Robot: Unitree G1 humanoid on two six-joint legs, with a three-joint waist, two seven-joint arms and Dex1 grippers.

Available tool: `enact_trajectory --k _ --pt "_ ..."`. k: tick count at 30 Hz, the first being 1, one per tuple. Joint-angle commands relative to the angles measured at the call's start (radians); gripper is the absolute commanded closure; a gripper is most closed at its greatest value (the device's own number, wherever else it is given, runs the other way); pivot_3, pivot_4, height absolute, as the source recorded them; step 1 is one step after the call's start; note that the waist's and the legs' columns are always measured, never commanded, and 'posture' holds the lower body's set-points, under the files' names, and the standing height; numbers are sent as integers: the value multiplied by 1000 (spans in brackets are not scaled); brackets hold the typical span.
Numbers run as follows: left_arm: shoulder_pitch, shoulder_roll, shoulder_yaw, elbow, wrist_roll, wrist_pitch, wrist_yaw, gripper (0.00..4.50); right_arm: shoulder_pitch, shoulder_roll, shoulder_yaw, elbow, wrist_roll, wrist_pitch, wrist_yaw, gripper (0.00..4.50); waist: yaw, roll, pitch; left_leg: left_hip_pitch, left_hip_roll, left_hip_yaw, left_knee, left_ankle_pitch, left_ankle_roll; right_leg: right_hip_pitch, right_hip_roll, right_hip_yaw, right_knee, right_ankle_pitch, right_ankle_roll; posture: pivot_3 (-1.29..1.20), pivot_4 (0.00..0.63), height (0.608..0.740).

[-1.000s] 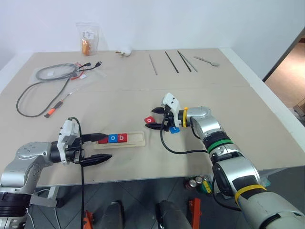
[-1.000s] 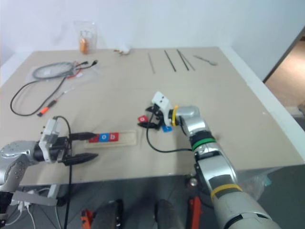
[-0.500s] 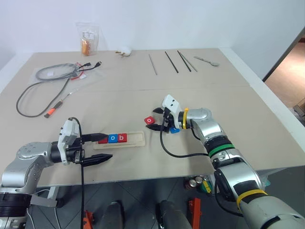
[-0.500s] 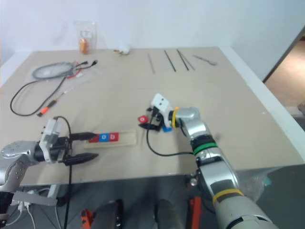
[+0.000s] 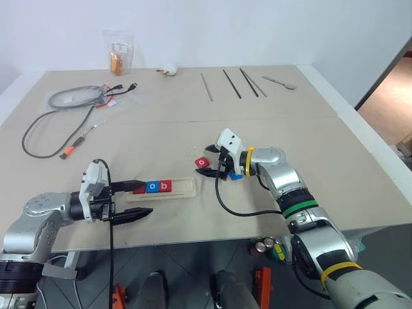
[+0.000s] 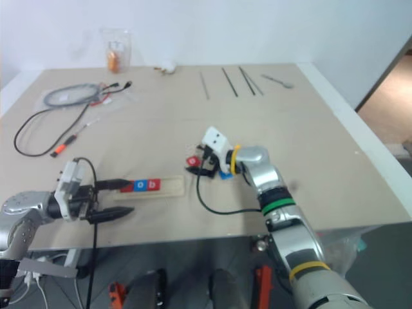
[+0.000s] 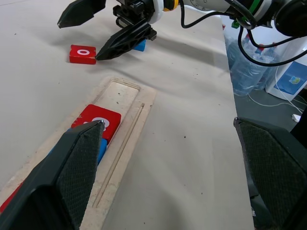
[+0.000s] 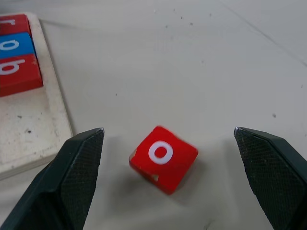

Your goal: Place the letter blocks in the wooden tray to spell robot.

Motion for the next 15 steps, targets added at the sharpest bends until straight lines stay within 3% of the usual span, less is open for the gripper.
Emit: enact_trajectory --k 1,8,12,15 --pt "-6 -2 -1 -30 -9 3 8 0 1 -15 -15 -47 5 35 -29 258 0 0 0 0 0 0 0 0 0 0 0 0 0 0 0 0 150 740" --pt "0 -5 -1 -32 -13 -1 15 0 33 -22 -37 -130 49 66 -31 450 0 0 0 0 0 0 0 0 0 -1 0 0 0 0 0 0 150 740" --pt "-11 -9 9 -36 -23 3 26 0 55 -25 -39 -163 69 88 -31 1540 1 0 0 0 0 0 0 0 0 0 0 0 0 0 0 0 150 740" --pt "-29 -12 19 -33 -36 7 36 0 63 -24 -34 -168 76 99 -38 2652 1 0 0 0 0 0 0 0 0 0 0 0 0 0 0 0 150 740"
